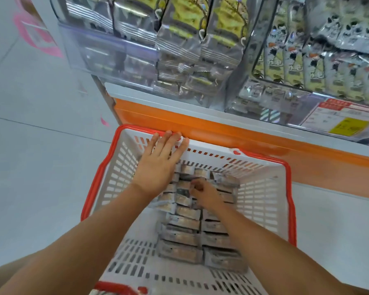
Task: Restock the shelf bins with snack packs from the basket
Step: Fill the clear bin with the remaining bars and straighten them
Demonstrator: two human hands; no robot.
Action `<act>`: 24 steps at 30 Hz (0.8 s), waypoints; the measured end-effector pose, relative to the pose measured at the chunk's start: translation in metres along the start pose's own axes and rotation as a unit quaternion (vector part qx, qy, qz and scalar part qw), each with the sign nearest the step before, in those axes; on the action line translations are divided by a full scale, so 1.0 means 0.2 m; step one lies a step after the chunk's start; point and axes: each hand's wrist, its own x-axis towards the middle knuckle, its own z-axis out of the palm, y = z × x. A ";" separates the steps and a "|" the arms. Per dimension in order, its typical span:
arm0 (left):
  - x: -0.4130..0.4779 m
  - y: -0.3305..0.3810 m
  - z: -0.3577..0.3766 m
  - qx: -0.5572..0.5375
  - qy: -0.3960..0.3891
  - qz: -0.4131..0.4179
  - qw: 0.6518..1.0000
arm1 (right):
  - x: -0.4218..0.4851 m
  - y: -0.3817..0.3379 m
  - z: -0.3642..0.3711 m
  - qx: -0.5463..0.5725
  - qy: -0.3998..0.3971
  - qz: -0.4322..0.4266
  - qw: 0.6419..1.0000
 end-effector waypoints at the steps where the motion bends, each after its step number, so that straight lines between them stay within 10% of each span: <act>1: 0.00 0.00 0.00 0.001 -0.003 0.001 1.000 | 0.02 0.00 0.01 0.018 0.012 0.013 1.000; 10: 0.00 0.00 0.01 0.013 -0.015 0.003 1.000 | 0.06 -0.05 0.03 0.050 0.117 0.097 0.987; 24: 0.02 0.08 -0.14 -0.002 -0.053 -0.023 0.998 | -0.30 -0.10 -0.34 0.193 0.140 -0.053 0.970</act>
